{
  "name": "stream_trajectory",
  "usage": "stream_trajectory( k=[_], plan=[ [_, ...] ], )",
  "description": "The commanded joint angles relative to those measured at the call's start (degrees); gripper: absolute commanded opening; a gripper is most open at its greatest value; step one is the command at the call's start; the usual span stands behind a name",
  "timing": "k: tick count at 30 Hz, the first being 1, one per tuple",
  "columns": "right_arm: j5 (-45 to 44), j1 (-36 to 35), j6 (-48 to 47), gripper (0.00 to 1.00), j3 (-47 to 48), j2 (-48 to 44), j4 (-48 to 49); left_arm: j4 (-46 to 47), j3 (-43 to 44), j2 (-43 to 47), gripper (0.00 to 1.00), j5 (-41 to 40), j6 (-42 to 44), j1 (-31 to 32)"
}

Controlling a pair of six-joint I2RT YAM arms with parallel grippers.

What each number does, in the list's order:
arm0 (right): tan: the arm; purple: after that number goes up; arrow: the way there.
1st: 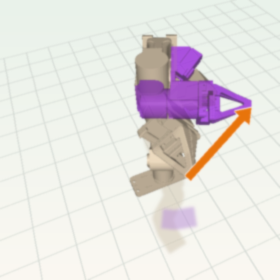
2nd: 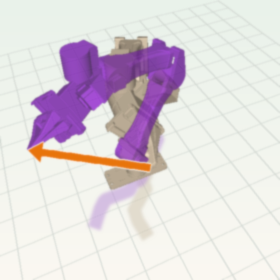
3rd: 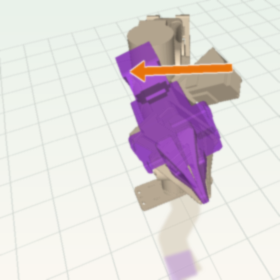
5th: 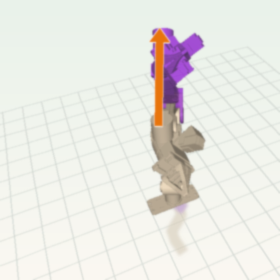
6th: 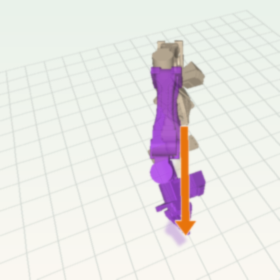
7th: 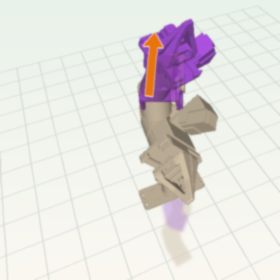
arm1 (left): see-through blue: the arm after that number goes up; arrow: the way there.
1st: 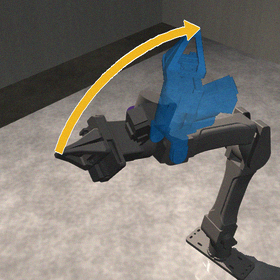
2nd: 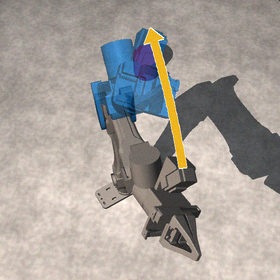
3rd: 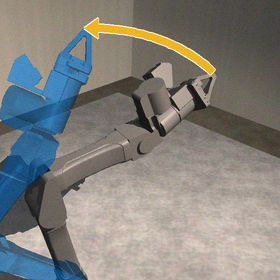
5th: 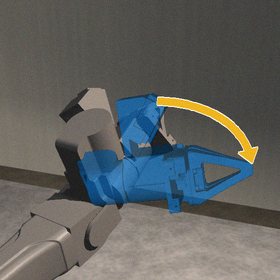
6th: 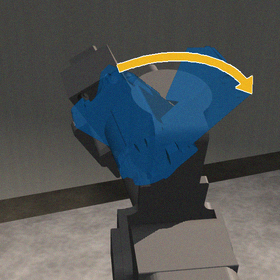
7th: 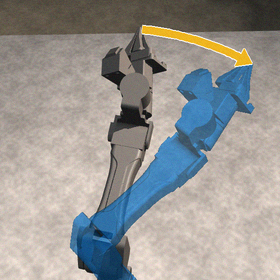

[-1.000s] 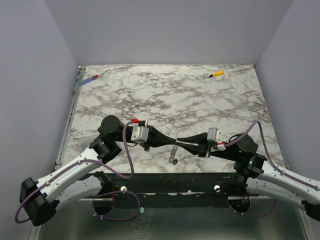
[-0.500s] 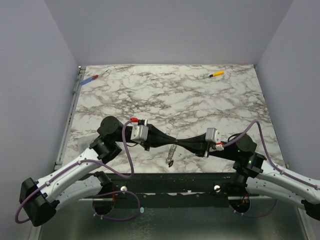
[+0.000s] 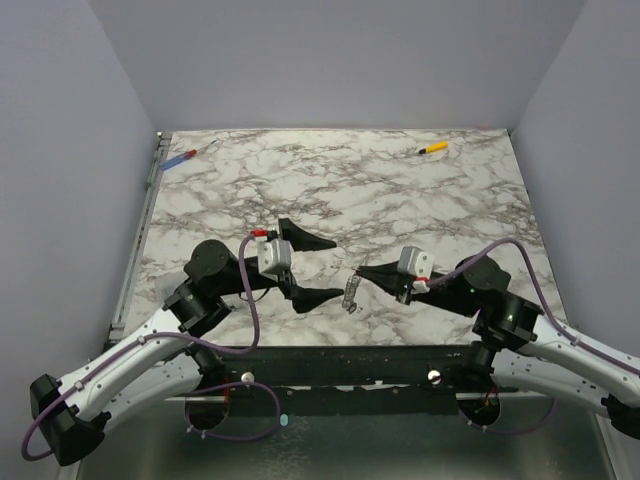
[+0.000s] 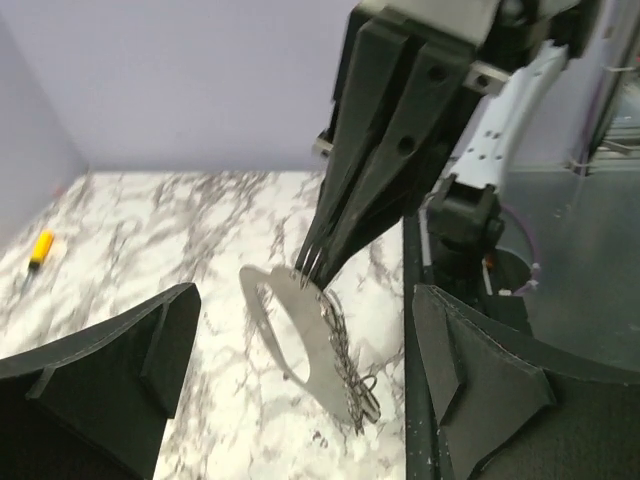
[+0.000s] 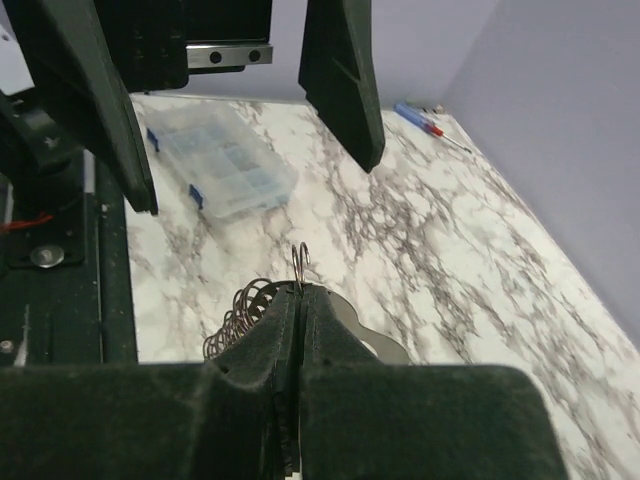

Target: Put the keys on the keyring

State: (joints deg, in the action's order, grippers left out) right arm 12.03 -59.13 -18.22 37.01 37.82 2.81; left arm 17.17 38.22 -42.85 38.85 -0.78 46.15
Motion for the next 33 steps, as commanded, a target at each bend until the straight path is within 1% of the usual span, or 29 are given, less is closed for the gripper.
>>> stream_trajectory(
  k=[1,4,6,7,10,12,15,19,21,24,28,31,33],
  plan=[
    [-8.7,0.2,-3.6,0.01,5.9,2.4,-11.4,-9.4,2.1,-1.7,0.94,-13.2,-1.2,0.0],
    [-15.3,0.2,-3.9,0.01,8.1,4.6,-17.9,-13.2,3.9,-4.7,0.94,-20.2,-2.8,0.0],
    [-20.1,0.2,-2.8,0.01,8.5,5.0,-19.9,-15.7,5.6,-7.3,0.93,-26.3,-4.5,-0.1],
    [-22.5,0.2,-1.7,0.01,8.5,5.1,-20.5,-16.8,7.3,-9.1,0.92,-28.4,-5.6,-0.2],
    [-27.5,0.2,0.1,0.01,8.3,4.7,-22.1,-21.6,11.2,-15.0,0.85,-31.6,-8.3,-1.1],
    [-30.2,0.2,0.9,0.01,8.1,4.5,-23.4,-23.0,13.2,-19.1,0.85,-33.2,-10.5,-1.4],
    [-32.0,0.2,1.7,0.01,7.9,4.9,-26.4,-23.2,14.8,-23.8,0.75,-35.8,-11.1,-1.6],
    [-30.2,0.2,2.8,0.01,8.1,3.9,-30.6,-22.1,15.9,-28.9,0.65,-42.1,-9.4,-1.7],
    [-29.1,0.2,3.1,0.01,7.5,2.1,-29.6,-21.5,16.4,-31.3,0.64,-44.7,-10.2,-2.3],
    [-29.2,0.2,3.1,0.01,6.6,-0.4,-28.9,-20.9,18.1,-35.6,0.61,-44.4,-12.4,-4.0],
    [-27.1,0.2,2.8,0.01,5.3,-1.5,-28.2,-19.6,20.1,-41.8,0.55,-42.2,-10.4,-4.4],
    [-24.9,0.2,2.3,0.01,3.7,-1.5,-27.1,-18.7,22.4,-47.3,0.51,-39.9,-10.4,-5.0],
    [-24.2,0.2,2.1,0.01,2.8,-2.0,-26.4,-17.7,24.1,-50.6,0.49,-37.5,-10.4,-5.4]
  ],
)
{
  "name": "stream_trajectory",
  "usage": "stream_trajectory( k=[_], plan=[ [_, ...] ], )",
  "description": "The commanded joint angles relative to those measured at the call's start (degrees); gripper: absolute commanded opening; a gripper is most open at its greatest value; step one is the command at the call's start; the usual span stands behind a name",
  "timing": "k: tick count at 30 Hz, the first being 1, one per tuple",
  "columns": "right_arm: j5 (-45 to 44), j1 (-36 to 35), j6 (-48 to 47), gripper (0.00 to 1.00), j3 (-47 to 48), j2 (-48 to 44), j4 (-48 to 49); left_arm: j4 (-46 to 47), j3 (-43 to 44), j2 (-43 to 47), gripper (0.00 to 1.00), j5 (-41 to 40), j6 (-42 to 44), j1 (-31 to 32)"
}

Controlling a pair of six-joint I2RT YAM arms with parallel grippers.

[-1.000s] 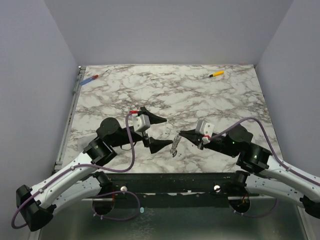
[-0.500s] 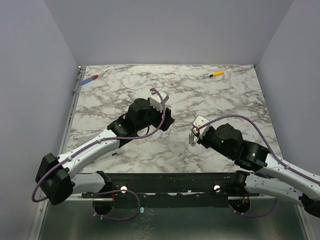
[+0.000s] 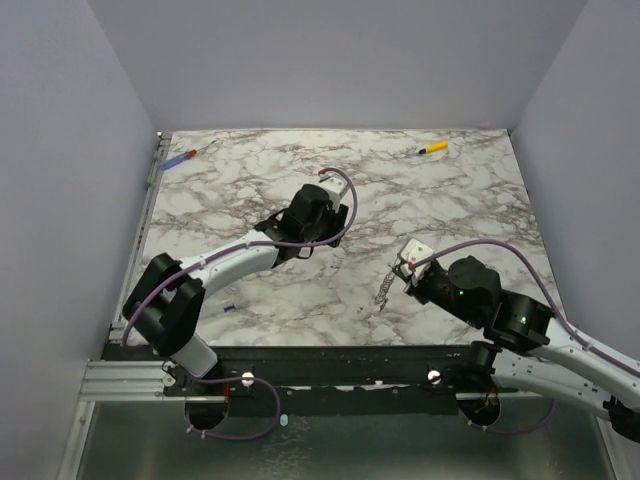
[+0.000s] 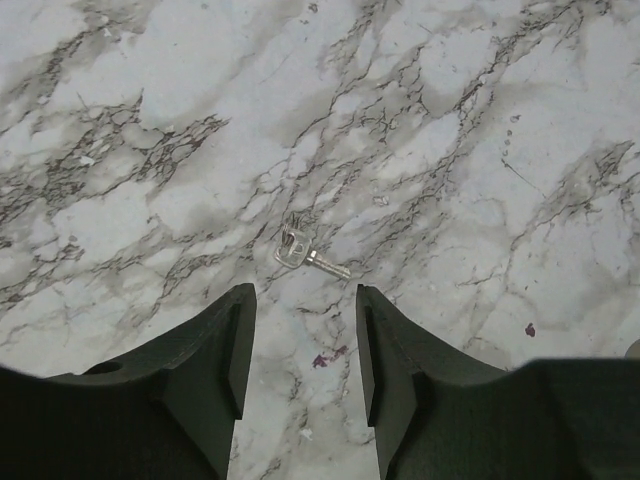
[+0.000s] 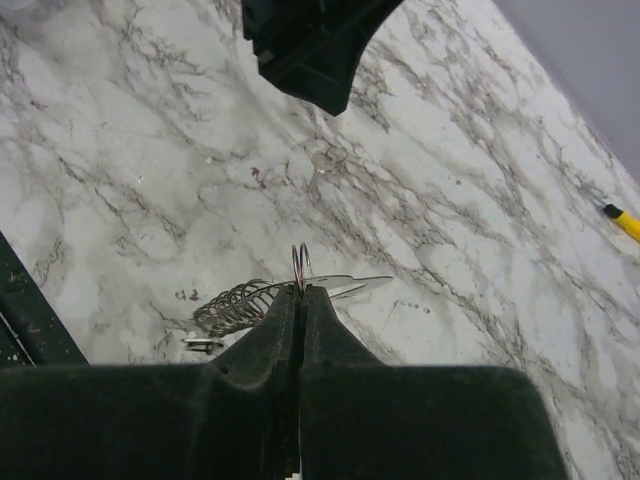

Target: Put the keys on the keyring

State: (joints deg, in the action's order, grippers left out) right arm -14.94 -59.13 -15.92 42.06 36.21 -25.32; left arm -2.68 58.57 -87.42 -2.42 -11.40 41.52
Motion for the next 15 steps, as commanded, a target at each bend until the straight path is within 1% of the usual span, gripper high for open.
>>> stream_trajectory(
  k=[1,6,12,15],
  plan=[
    [3.0,0.2,-0.3,0.01,-2.6,-0.7,1.9,2.4,4.6,-7.6,0.49,4.2,0.6,-0.8],
    [2.9,0.2,-0.4,0.01,-2.2,-2.5,1.2,2.2,9.1,-14.6,0.44,6.1,2.4,-0.9],
    [2.7,0.2,-0.7,0.01,-2.5,-2.9,1.3,1.8,10.9,-18.8,0.38,5.3,3.0,-1.0],
    [3.1,0.2,-0.8,0.01,-2.5,-2.8,1.6,1.1,11.7,-20.5,0.38,4.6,3.6,-1.0]
  ],
)
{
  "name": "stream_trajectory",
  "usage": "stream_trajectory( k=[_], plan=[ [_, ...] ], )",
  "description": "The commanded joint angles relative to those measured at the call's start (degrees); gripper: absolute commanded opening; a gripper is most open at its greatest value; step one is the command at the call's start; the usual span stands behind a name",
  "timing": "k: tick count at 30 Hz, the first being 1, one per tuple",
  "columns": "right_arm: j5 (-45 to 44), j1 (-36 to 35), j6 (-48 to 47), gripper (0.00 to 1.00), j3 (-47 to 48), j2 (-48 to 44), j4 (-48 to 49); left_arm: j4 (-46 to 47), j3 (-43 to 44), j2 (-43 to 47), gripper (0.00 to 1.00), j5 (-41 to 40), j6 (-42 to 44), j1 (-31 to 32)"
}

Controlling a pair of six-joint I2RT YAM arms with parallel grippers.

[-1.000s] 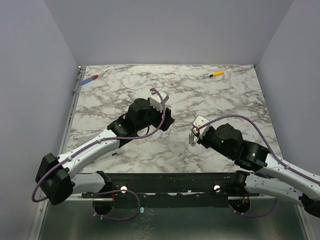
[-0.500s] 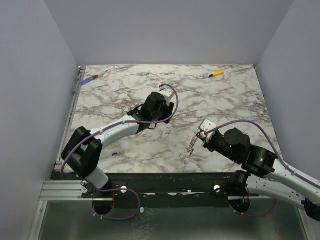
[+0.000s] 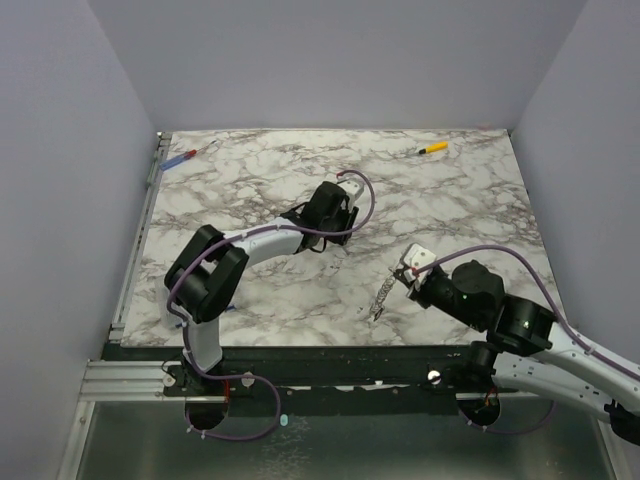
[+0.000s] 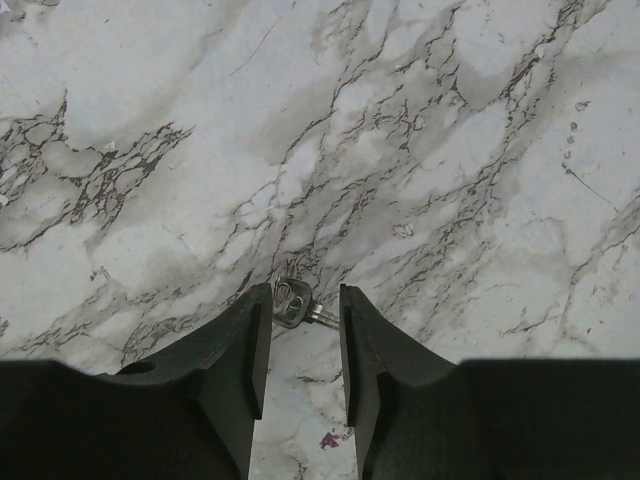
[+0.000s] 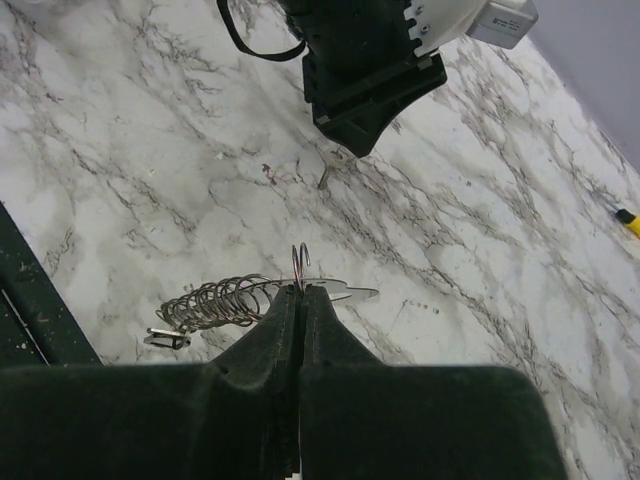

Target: Put the keys on the keyring

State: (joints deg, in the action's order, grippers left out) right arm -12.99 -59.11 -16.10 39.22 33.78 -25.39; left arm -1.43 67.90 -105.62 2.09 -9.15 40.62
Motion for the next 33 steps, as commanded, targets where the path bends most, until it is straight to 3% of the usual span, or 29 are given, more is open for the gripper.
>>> stream_trajectory(
  k=[1,15,24,27,33],
  plan=[
    [1.3,0.2,-0.7,0.01,0.3,-0.4,1.7,-0.5,2.6,-2.8,0.37,-0.1,1.5,-0.1],
    [2.2,0.2,-1.1,0.01,0.9,0.2,1.7,-1.6,4.0,-6.3,0.36,-1.7,3.1,-0.1],
    [2.6,0.2,-1.0,0.01,1.0,0.6,1.5,-2.3,4.9,-7.6,0.18,-1.7,3.8,-0.1],
    [2.6,0.2,-1.0,0.01,0.9,0.6,1.6,-2.4,5.0,-7.4,0.0,-1.7,4.1,-0.1],
    [2.5,0.2,-1.0,0.01,0.6,0.6,1.8,-2.5,4.8,-5.9,0.0,0.2,4.2,-0.1]
  ],
)
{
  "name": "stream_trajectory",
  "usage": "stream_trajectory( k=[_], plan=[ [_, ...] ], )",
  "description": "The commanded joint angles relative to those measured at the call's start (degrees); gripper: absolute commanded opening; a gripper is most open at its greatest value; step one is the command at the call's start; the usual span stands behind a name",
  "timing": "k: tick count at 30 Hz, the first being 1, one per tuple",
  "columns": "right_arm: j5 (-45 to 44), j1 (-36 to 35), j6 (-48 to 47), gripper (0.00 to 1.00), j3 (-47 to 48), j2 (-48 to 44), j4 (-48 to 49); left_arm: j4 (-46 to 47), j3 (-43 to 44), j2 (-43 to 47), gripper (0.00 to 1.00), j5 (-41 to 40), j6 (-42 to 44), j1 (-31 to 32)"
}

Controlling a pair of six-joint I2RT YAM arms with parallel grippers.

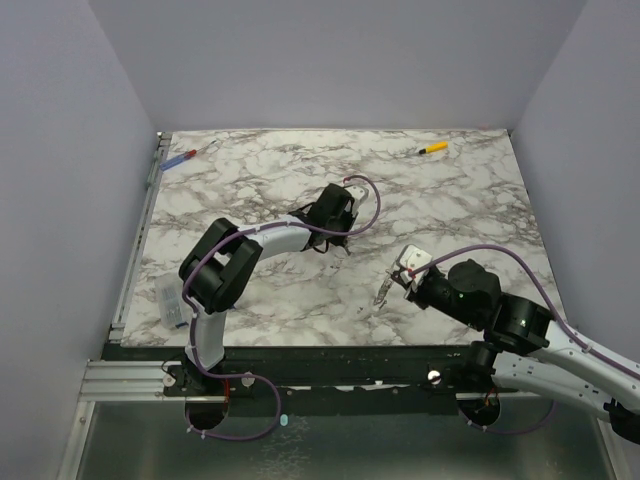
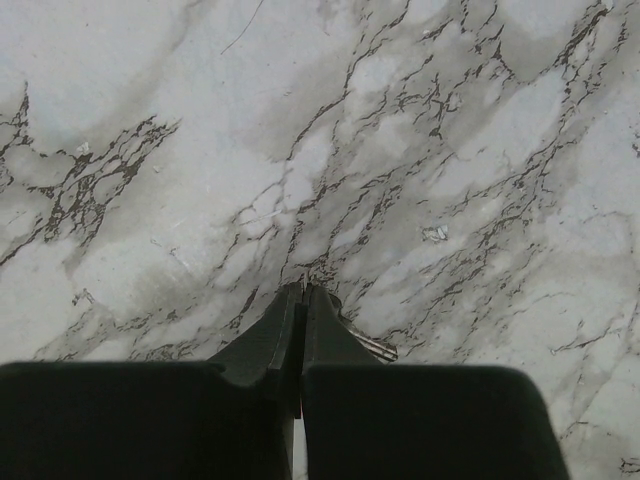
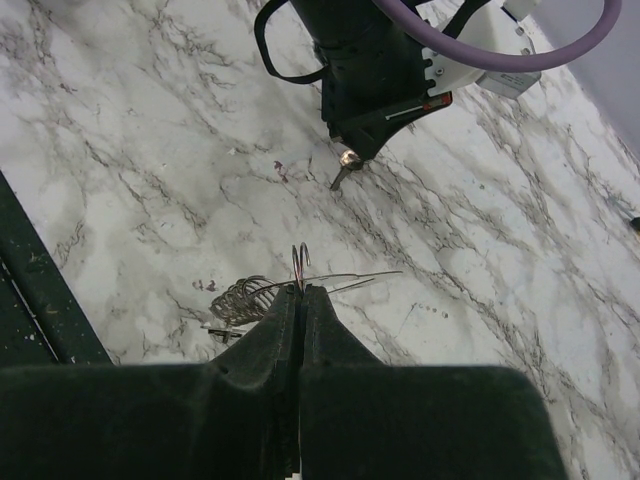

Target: Put the keys on the keyring

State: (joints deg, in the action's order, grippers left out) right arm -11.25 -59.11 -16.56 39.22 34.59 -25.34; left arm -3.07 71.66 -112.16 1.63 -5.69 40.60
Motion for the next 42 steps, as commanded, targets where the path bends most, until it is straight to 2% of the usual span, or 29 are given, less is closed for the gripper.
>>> stream_trajectory(
  k=[1,8,22,26,29,31,36,42],
  plan=[
    [0.8,0.2,-0.5,0.01,0.7,-0.2,1.6,-0.9,1.0,1.3,0.0,1.1,0.8,-0.1],
    [1.9,0.2,0.0,0.01,1.0,0.1,1.4,-1.6,0.0,8.2,0.0,3.4,0.6,0.1],
    [6.6,0.2,0.5,0.01,3.7,1.7,2.4,-2.2,-5.5,29.5,0.0,6.4,3.5,1.8],
    [10.5,0.2,1.2,0.01,5.2,1.9,2.3,-2.2,-8.6,36.4,0.0,10.5,10.8,1.9],
    [17.2,0.2,0.3,0.01,6.3,1.4,2.1,-1.2,-14.6,43.2,0.0,19.5,23.4,1.9],
    [20.0,0.2,-0.4,0.01,6.6,1.1,2.7,3.5,-20.6,47.9,0.0,23.2,28.7,2.0],
    [22.3,0.2,-2.5,0.01,8.6,4.1,0.0,17.5,-33.3,55.7,0.0,26.9,32.9,1.7],
    [17.8,0.2,-4.4,0.01,8.4,7.6,1.3,17.5,-35.8,57.7,0.0,25.7,36.0,1.5]
  ],
)
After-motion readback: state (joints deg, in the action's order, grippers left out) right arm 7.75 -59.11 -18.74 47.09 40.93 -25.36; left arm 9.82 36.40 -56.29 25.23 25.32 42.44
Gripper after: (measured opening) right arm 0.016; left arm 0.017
